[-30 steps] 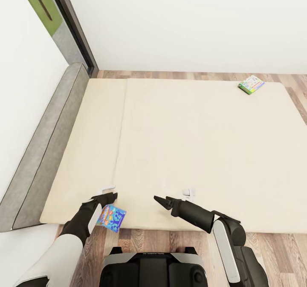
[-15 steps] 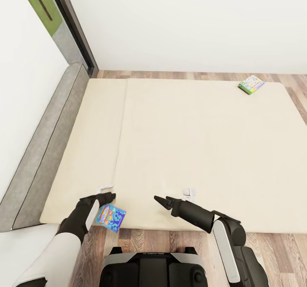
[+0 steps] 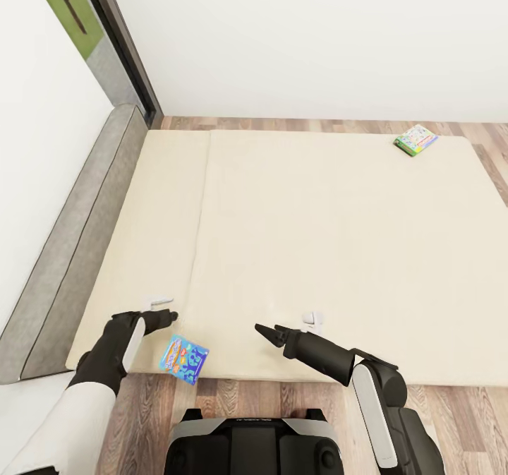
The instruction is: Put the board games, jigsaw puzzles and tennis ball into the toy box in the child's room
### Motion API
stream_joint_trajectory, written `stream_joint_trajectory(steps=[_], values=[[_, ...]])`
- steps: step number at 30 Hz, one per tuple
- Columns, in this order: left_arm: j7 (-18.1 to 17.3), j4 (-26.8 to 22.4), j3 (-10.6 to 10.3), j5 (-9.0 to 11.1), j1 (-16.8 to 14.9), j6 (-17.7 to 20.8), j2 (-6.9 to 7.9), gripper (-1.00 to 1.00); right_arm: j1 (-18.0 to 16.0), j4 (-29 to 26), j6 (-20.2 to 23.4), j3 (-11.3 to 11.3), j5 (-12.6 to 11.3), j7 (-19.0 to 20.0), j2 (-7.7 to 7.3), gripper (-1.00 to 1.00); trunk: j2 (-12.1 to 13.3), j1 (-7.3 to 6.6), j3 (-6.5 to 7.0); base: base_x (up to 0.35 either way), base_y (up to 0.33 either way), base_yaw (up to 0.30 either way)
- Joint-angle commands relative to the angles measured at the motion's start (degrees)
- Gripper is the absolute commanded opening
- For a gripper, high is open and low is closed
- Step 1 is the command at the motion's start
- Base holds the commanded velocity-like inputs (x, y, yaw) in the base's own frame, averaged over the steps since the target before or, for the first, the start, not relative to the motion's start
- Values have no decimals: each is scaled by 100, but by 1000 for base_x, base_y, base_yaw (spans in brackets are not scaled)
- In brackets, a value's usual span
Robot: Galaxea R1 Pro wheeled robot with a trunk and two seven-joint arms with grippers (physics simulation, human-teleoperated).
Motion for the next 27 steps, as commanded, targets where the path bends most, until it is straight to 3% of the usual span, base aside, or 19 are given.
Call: stream_joint_trajectory(steps=[1,8,17,27], values=[[-87,-36,11,-4,1,68,6,100,-3,-2,32,-13,3,24,6,100,-6,2,-5,0,0,0],[-405,-146,7,-57,13,296,43,100,-3,0,34,-18,4,24,6,100,-6,2,-5,0,0,0],[-474,-175,-78,-72,33,469,197,100,-3,6,32,-20,6,24,7,100,-6,2,-5,0,0,0],[-490,-180,-310,-155,53,631,392,100,-3,7,35,-28,-1,24,6,100,-6,2,-5,0,0,0]])
